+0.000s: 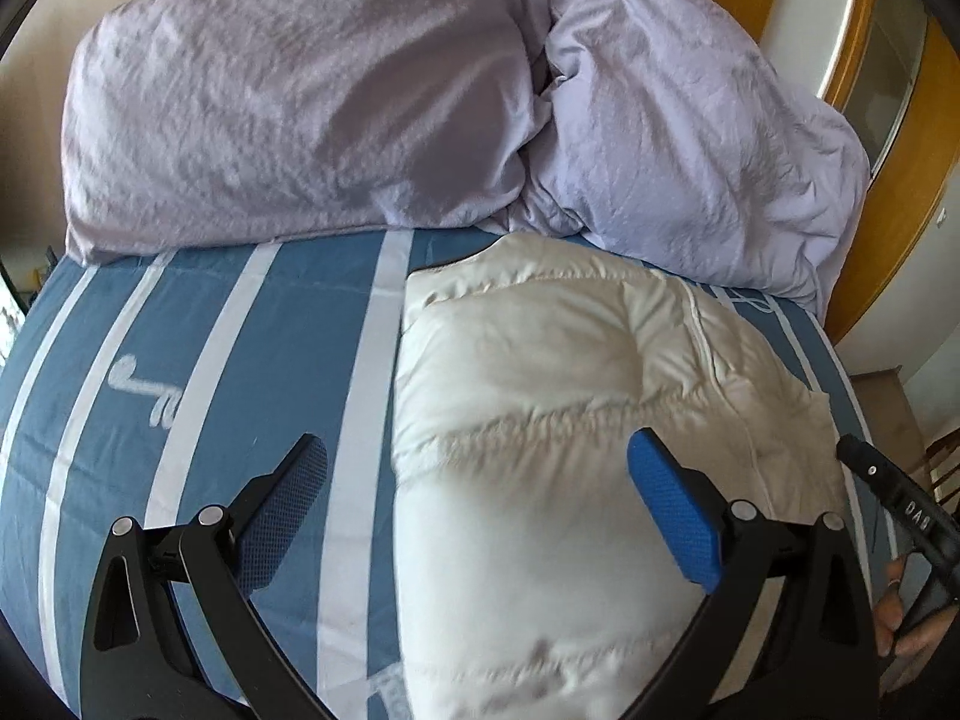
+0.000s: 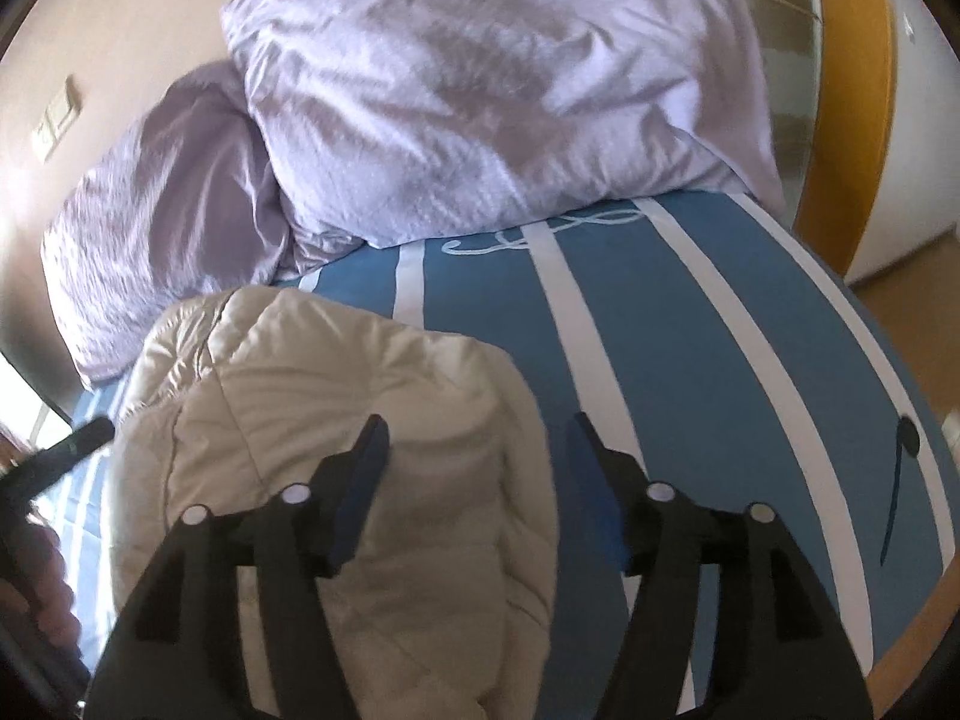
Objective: Fold large clothes
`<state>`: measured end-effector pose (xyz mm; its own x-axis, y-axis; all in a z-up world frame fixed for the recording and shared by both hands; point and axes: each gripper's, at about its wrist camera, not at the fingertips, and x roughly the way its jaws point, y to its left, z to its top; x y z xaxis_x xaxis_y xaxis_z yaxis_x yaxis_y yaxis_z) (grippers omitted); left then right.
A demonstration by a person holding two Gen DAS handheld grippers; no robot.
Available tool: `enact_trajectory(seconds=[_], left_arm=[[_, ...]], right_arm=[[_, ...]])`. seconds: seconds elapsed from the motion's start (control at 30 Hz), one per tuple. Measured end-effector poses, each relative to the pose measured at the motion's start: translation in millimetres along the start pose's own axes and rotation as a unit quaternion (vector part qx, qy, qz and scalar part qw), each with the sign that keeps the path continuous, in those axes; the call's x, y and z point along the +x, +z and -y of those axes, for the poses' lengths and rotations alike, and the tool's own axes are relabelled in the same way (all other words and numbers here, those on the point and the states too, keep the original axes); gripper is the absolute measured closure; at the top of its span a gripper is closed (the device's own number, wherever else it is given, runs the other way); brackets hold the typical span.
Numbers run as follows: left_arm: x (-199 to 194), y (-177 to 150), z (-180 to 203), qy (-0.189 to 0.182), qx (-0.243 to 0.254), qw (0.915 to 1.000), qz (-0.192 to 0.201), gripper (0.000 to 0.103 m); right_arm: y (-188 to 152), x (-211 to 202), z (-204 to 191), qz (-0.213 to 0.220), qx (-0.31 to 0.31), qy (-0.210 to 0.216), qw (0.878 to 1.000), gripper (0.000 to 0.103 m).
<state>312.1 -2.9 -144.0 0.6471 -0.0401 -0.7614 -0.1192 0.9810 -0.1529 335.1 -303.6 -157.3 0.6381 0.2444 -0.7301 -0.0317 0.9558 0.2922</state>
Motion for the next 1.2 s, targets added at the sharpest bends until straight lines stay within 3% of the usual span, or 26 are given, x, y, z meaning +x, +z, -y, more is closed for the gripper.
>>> enact_trajectory(seconds=[0.1, 0.47, 0.8, 1.0, 1.2], left_arm=[[-6.7, -7.8, -9.0, -0.004, -0.013, 0.9999, -0.006, 0.002], [-12.2, -20.5, -21.2, -0.025, -0.026, 0.9987, -0.034, 0.002], [4.9, -16.8, -29.0, -0.064, -0.042, 0.9947, -0.068, 0.002], [20.4, -11.2, -43.5, -0.11, -0.075, 0.9868, -0.093, 0.002], [38.9, -11.6, -63.6, -0.162, -0.142, 0.9695, -0.117, 0.001]], right_arm=[[0.0, -7.1, 10.5, -0.018, 0.021, 0.014, 1.0, 0.02], [-15.4, 8.0, 27.6, -0.105, 0.086, 0.08, 0.988, 0.004], [-18.3, 54.9, 42.6, -0.213, 0.159, 0.174, 0.948, 0.002], [-19.5, 75.5, 35.3, -0.246, 0.164, 0.217, 0.93, 0.002], [-21.2, 93.1, 22.4, -0.267, 0.165, 0.252, 0.915, 0.002]])
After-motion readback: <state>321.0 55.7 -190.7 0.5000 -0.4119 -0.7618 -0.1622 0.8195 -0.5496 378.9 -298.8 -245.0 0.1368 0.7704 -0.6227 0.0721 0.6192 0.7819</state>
